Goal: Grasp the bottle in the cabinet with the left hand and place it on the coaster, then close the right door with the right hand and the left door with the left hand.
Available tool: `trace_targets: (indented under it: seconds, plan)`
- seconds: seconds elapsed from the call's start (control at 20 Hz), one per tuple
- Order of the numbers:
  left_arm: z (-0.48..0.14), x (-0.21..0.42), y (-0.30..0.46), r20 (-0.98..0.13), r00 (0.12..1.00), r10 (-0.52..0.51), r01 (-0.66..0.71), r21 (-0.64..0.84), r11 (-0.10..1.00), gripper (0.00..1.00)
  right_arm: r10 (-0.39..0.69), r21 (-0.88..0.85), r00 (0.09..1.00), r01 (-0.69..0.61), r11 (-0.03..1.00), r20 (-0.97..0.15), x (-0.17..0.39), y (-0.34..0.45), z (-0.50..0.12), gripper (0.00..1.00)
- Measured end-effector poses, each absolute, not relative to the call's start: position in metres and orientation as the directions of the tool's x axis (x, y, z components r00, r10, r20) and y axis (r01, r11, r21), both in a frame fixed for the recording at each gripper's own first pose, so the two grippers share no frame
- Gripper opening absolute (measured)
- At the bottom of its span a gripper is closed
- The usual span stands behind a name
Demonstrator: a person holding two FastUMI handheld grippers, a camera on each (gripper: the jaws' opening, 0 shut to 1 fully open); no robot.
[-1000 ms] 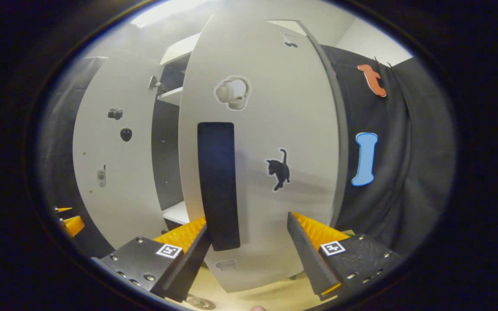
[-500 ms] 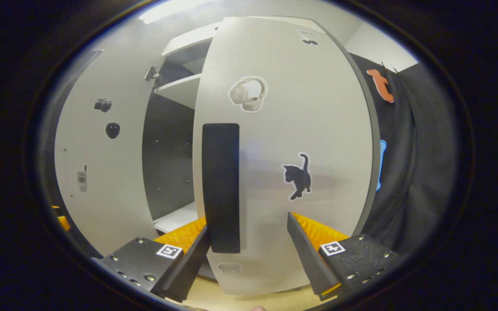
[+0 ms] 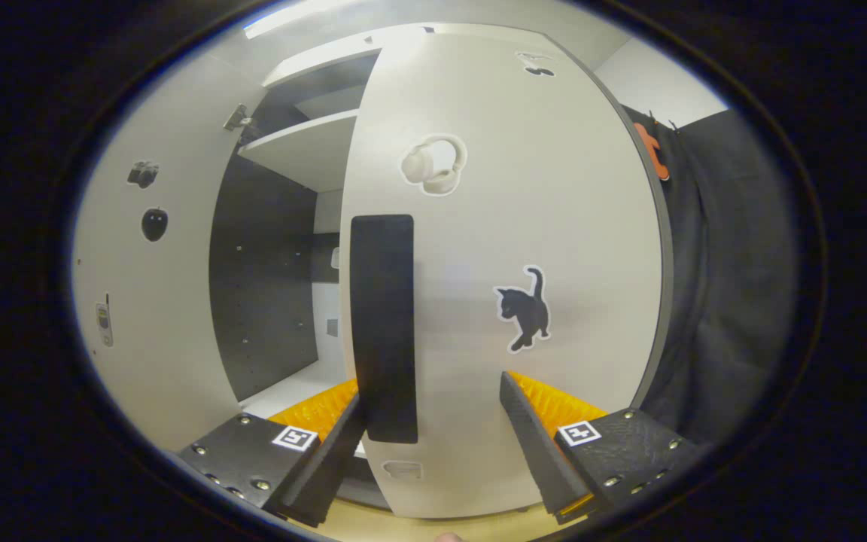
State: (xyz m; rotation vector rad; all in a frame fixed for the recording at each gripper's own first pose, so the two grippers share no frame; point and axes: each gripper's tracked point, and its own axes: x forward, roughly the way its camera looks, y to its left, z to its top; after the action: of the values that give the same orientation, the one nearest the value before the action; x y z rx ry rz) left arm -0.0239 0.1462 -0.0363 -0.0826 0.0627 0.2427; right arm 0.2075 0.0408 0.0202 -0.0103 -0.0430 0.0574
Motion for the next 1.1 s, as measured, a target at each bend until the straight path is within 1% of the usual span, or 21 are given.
trace_targets:
  seconds: [0.05, 0.2, 0.4, 0.45, 0.5, 0.55, 0.6, 1.1]
  plan:
    - [-0.036, -0.024, 0.147, -0.071, 0.97, 0.235, -0.24, -0.076, 0.968, 0.91, 0.045, -0.009, 0.998, -0.045, 0.999, 0.044, 0.21, 0.042, 0.02, 1.0]
    - [-0.035, -0.024, 0.148, -0.07, 0.973, 0.222, -0.226, -0.068, 0.972, 0.9, 0.021, -0.006, 0.999, -0.021, 1.0, 0.038, 0.211, 0.042, 0.021, 1.0]
    - [-0.026, -0.018, 0.165, -0.055, 0.978, 0.201, -0.205, -0.06, 0.977, 0.91, 0.022, 0.003, 0.999, -0.023, 1.0, 0.028, 0.21, 0.042, 0.02, 1.0]
    - [-0.021, -0.018, 0.168, -0.047, 0.98, 0.195, -0.198, -0.063, 0.978, 0.91, 0.019, 0.004, 0.999, -0.019, 1.0, 0.026, 0.209, 0.042, 0.02, 0.97]
    - [-0.018, -0.019, 0.17, -0.04, 0.981, 0.192, -0.194, -0.067, 0.979, 0.9, 0.016, 0.005, 1.0, -0.016, 1.0, 0.021, 0.208, 0.041, 0.019, 1.0]
    - [-0.013, -0.018, 0.172, -0.03, 0.982, 0.186, -0.188, -0.072, 0.98, 0.91, 0.013, 0.002, 1.0, -0.013, 1.0, 0.017, 0.207, 0.041, 0.018, 0.97]
    - [-0.009, -0.017, 0.172, -0.026, 0.984, 0.176, -0.177, -0.073, 0.981, 0.9, 0.011, -0.002, 1.0, -0.011, 1.0, 0.014, 0.205, 0.041, 0.017, 1.0]
    - [0.018, 0.001, 0.174, 0.014, 0.996, 0.087, -0.086, -0.07, 0.994, 0.92, 0.016, -0.052, 1.0, -0.015, 0.999, 0.007, 0.177, 0.042, 0.01, 1.0]
